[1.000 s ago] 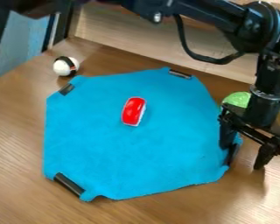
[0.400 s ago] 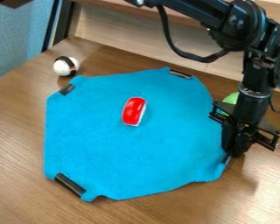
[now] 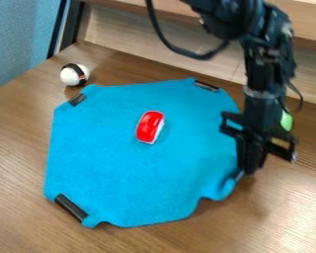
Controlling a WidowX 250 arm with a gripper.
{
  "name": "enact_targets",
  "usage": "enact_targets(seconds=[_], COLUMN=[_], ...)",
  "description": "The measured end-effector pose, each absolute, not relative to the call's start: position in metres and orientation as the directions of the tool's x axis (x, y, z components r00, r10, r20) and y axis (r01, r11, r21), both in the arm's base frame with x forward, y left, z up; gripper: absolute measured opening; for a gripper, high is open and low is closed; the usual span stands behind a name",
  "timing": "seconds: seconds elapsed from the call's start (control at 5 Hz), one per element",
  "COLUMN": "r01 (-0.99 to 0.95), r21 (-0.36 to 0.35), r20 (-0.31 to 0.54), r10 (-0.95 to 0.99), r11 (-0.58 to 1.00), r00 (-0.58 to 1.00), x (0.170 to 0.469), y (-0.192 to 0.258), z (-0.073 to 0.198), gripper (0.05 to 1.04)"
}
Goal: Fold the cloth from bottom right to top left
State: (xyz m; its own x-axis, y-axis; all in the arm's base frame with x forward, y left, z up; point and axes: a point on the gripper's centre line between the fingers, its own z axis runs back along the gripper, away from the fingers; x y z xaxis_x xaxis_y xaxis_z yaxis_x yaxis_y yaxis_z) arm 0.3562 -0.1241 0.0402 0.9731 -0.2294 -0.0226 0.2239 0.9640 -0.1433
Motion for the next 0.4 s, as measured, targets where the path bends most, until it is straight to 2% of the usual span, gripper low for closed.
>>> enact_targets(seconds=[0.4], r01=[0.190], r21=[-0.178], r20=[0.030], r10=[-0.187], r11=[0.966], r00=[0.982], x=[0.361], y=[-0.081], z=[0.081], gripper=[0.054])
